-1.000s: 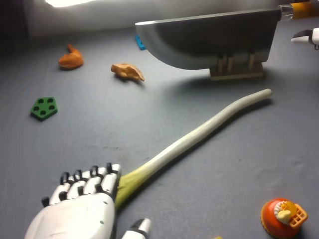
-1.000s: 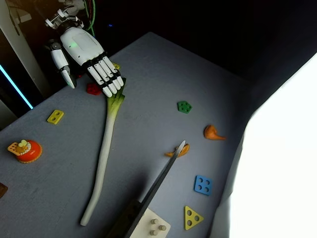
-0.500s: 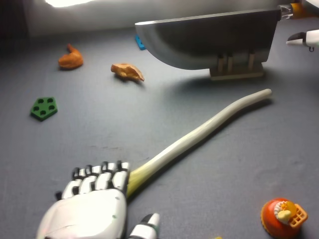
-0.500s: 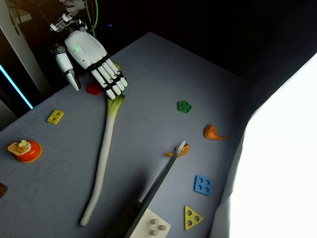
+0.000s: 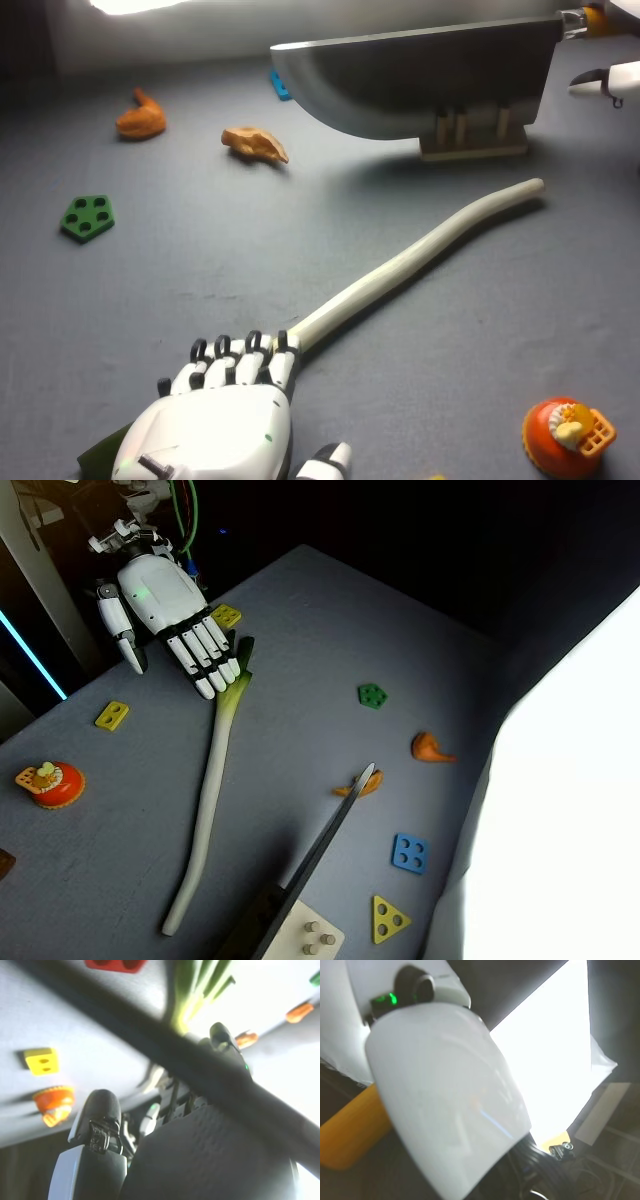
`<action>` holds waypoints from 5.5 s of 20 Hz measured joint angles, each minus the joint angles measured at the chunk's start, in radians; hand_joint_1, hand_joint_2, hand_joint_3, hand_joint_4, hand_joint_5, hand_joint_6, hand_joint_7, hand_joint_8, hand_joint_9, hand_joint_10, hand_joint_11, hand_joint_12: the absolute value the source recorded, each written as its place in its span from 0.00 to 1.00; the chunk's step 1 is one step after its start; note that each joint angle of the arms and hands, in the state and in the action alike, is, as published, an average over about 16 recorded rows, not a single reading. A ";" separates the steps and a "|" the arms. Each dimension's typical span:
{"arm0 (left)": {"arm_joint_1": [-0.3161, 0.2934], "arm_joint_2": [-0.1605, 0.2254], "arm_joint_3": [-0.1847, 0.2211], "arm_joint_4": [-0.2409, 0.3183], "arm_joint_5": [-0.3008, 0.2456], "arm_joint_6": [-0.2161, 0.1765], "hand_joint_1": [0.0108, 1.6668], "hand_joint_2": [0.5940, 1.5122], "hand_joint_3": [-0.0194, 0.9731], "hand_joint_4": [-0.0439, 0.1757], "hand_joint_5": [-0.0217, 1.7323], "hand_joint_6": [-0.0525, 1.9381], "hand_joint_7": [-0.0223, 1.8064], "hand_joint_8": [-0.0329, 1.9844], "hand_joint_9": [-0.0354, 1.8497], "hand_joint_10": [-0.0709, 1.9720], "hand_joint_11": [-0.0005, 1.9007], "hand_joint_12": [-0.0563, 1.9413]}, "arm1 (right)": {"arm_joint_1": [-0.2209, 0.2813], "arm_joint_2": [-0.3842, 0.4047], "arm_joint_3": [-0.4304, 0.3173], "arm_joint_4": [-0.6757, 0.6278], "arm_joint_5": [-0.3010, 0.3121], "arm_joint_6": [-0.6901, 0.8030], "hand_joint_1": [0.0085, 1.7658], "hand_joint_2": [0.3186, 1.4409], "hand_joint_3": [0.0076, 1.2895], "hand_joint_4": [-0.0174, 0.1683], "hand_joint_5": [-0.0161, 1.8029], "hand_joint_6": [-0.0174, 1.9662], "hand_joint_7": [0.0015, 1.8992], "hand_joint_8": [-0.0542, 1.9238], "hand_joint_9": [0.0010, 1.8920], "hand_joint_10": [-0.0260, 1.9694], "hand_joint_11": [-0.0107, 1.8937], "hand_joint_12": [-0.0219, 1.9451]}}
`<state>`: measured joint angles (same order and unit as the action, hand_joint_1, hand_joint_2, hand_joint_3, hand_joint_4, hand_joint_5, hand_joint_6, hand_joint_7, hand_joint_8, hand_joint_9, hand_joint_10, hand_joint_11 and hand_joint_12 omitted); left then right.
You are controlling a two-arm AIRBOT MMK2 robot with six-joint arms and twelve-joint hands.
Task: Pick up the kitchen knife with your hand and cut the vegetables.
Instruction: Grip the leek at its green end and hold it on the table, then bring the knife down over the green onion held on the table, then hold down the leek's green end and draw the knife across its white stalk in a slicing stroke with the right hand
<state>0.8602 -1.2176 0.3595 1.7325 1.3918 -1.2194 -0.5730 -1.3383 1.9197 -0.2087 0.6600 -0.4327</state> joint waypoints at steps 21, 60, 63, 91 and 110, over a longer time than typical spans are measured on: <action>-0.004 0.012 0.042 0.004 -0.088 0.045 0.07 0.89 0.03 0.21 0.02 0.03 0.02 0.01 0.03 0.04 0.01 0.04 | -0.005 -0.001 0.000 0.026 0.016 -0.031 0.79 0.59 0.12 0.23 0.59 0.90 0.68 0.99 0.73 0.96 0.77 0.98; 0.029 -0.014 0.071 -0.045 -0.114 0.075 0.07 0.87 0.03 0.22 0.03 0.03 0.01 0.01 0.02 0.03 0.01 0.03 | 0.080 0.353 -0.731 0.591 0.065 -0.785 0.90 0.32 0.66 0.99 0.76 0.96 0.80 0.95 0.85 0.93 0.89 0.95; 0.029 -0.014 0.072 -0.047 -0.118 0.078 0.06 0.86 0.03 0.22 0.03 0.03 0.01 0.01 0.01 0.03 0.01 0.03 | 0.057 0.353 -0.772 0.647 0.087 -0.836 0.91 0.32 0.66 0.99 0.75 0.96 0.80 0.95 0.85 0.93 0.89 0.95; 0.025 -0.014 0.074 -0.052 -0.126 0.086 0.13 0.92 0.03 0.22 0.04 0.03 0.01 0.01 0.01 0.03 0.01 0.03 | -0.088 0.208 -0.736 0.706 0.244 -0.892 0.90 0.31 0.70 0.99 0.75 0.97 0.83 0.97 0.86 0.95 0.89 0.95; 0.020 -0.014 0.074 -0.053 -0.126 0.089 0.16 0.91 0.03 0.22 0.05 0.03 0.01 0.01 0.02 0.03 0.01 0.04 | -0.108 0.299 -0.720 0.698 0.218 -0.865 0.90 0.32 0.70 0.99 0.75 0.97 0.83 0.99 0.87 0.97 0.91 0.96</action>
<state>0.8806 -1.2312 0.4339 1.6791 1.2660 -1.1302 -0.6815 -1.0397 1.2002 0.4895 0.8779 -1.2979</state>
